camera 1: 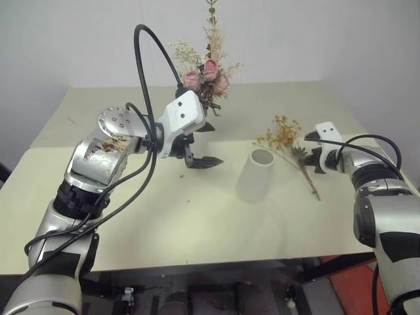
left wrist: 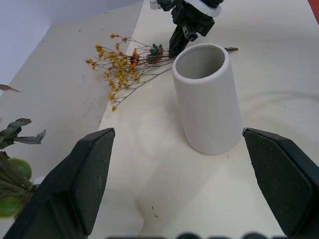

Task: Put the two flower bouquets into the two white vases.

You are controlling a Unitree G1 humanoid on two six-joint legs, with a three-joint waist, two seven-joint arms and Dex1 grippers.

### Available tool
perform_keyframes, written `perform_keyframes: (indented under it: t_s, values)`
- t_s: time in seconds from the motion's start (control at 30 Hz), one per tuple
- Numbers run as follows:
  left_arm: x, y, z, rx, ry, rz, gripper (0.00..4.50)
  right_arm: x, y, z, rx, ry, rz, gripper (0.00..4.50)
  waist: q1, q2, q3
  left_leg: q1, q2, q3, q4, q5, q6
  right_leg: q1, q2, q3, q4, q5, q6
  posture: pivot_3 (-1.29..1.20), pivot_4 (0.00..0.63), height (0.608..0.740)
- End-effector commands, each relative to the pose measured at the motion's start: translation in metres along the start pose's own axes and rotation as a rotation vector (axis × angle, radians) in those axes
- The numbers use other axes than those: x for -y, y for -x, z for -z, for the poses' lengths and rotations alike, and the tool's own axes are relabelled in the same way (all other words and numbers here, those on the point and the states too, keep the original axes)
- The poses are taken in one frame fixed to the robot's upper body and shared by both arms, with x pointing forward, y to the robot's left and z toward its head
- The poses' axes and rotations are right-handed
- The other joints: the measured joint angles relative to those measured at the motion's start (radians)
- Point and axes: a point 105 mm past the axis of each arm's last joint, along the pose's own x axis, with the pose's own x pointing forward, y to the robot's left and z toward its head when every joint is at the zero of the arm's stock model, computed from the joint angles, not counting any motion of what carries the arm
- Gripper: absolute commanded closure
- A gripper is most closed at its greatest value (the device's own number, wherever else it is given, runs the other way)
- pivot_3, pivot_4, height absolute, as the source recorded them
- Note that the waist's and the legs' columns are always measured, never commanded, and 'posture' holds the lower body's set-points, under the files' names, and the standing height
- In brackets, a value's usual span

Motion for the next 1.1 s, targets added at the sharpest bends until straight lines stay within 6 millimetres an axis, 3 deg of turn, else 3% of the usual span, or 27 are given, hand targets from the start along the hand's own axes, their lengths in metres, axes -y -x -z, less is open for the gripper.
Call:
perform_keyframes:
  t_s: [0.03,0.27,0.4,0.6,0.7,0.87,1.1]
  values:
    - [-0.005,0.003,-0.008,0.012,-0.047,-0.023,0.0,0.02,0.028,-0.054,0.191,0.021,0.066,4.48,0.0,0.0,0.0,0.0,0.0,0.0,0.0,0.0,0.0,0.0,0.0,0.0,0.0,0.0,0.0,0.0,0.15,0.74]
    - [-0.007,0.002,-0.008,0.017,-0.052,-0.026,0.0,0.037,0.069,-0.1,0.424,0.027,0.129,4.48,0.0,0.0,0.0,0.0,0.0,0.001,-0.002,0.0,0.0,0.0,0.0,0.001,-0.001,0.0,0.0,0.0,0.15,0.74]
    - [-0.011,0.003,-0.008,0.022,-0.058,-0.035,0.0,0.035,0.106,-0.13,0.681,0.001,0.18,4.48,0.003,0.0,0.0,0.0,0.0,0.001,-0.002,0.0,0.0,-0.001,0.0,0.001,0.0,0.0,0.0,0.0,0.15,0.74]
    - [-0.017,0.005,-0.007,0.028,-0.069,-0.061,0.0,-0.005,0.173,-0.143,1.102,0.046,0.155,4.48,0.008,0.0,0.0,-0.001,0.0,0.0,-0.002,0.0,0.0,-0.001,0.0,0.001,0.0,0.0,0.001,0.0,0.15,0.74]
    - [-0.017,0.007,-0.008,0.04,-0.059,-0.062,0.0,-0.03,0.194,-0.14,1.207,0.052,0.091,4.48,0.01,0.0,0.0,-0.001,0.0,0.001,-0.002,0.0,0.0,-0.002,0.0,0.002,0.001,0.0,0.001,0.0,0.15,0.74]
    - [-0.018,0.01,-0.007,0.034,-0.05,-0.081,0.0,-0.067,0.21,-0.142,1.332,0.015,-0.033,4.48,0.01,0.0,0.0,0.0,0.001,0.002,-0.001,0.0,0.0,-0.002,0.0,0.003,0.001,0.0,0.001,0.0,0.15,0.74]
    - [-0.017,0.013,-0.008,0.052,-0.018,-0.091,0.0,-0.103,0.189,-0.133,1.339,-0.057,-0.157,4.48,0.01,0.0,0.0,0.0,0.002,0.002,0.0,0.0,0.0,-0.002,0.002,0.003,0.002,0.0,0.001,0.0,0.15,0.74]
